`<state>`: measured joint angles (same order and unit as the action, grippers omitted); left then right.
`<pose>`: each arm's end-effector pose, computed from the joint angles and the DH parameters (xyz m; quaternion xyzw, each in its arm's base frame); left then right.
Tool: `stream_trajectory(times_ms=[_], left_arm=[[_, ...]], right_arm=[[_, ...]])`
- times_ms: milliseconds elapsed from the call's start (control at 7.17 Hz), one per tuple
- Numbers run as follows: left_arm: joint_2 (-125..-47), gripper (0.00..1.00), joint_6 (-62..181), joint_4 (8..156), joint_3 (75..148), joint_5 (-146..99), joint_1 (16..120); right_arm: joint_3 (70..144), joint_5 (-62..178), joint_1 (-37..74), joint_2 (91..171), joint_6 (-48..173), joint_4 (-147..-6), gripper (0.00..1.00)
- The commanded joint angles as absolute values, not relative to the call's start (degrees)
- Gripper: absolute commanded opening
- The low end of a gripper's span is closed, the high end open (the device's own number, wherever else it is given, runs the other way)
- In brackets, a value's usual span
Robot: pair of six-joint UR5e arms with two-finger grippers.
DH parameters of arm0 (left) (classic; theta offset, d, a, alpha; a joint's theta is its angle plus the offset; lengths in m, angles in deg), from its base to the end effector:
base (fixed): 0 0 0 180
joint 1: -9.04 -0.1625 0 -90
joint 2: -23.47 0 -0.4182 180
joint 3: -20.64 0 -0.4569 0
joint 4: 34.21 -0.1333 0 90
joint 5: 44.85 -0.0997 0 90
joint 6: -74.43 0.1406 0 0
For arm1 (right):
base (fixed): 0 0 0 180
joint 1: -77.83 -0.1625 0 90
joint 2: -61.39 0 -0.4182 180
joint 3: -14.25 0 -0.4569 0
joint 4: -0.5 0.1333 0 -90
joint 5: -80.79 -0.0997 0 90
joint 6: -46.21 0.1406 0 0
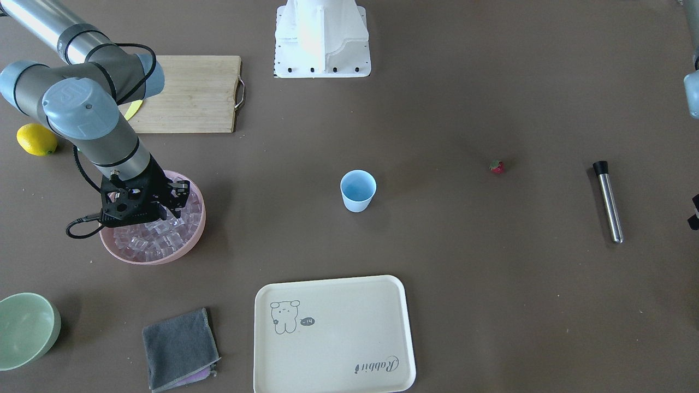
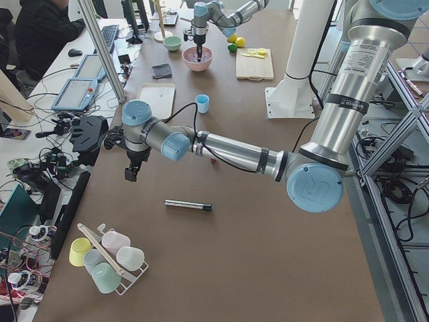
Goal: Mash ice and strawberries in cup
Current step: 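Lower the right gripper into the ice and close on a cube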
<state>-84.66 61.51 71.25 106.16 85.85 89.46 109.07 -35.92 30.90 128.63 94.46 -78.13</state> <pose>0.0776 -0.7101 0.4967 0.1654 0.3761 0.0609 0.9097 -0.4427 -0.5762 0.3716 0.0710 -0.3842 -0.0355 0.9198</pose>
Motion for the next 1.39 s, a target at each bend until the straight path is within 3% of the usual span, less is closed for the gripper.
stream_trajectory(times_ms=[0, 139, 418, 558, 697, 837, 976, 1115, 1255], left_arm=[[-84.8, 0.97, 61.5, 71.3, 105.9, 85.8, 89.5], [-84.9, 0.97, 61.5, 71.3, 106.0, 85.8, 89.5], [-84.8, 0.97, 61.4, 71.3, 106.3, 85.8, 89.5], [-84.8, 0.97, 61.4, 71.3, 106.5, 85.8, 89.5], [-84.8, 0.97, 61.3, 71.3, 106.5, 85.8, 89.4], [-84.8, 0.97, 61.4, 71.3, 106.3, 85.8, 89.4], [-84.9, 0.97, 61.4, 71.3, 106.2, 85.8, 89.4], [-84.9, 0.97, 61.3, 71.3, 106.4, 85.8, 89.4], [-84.9, 0.97, 61.3, 71.3, 106.4, 85.8, 89.5]], right_arm=[[109.1, -36.3, 30.6, 128.6, 94.5, -78.1, 0.31], [109.1, -36.3, 30.6, 128.6, 94.5, -78.1, 0.45], [109.6, -36.5, 30.3, 128.7, 94.5, -78.5, 0.17], [110.0, -36.4, 30.2, 129.2, 94.5, -78.6, 0.11], [109.8, -36.0, 30.2, 129.2, 94.5, -78.5, 0.29], [109.8, -36.3, 30.2, 129.2, 94.5, -78.5, 0.24], [110.0, -36.2, 30.2, 129.2, 94.5, -78.5, 0.31], [109.8, -36.4, 30.2, 129.2, 94.5, -78.5, 0.59], [109.8, -36.4, 30.3, 129.1, 94.5, -78.6, 0.63]])
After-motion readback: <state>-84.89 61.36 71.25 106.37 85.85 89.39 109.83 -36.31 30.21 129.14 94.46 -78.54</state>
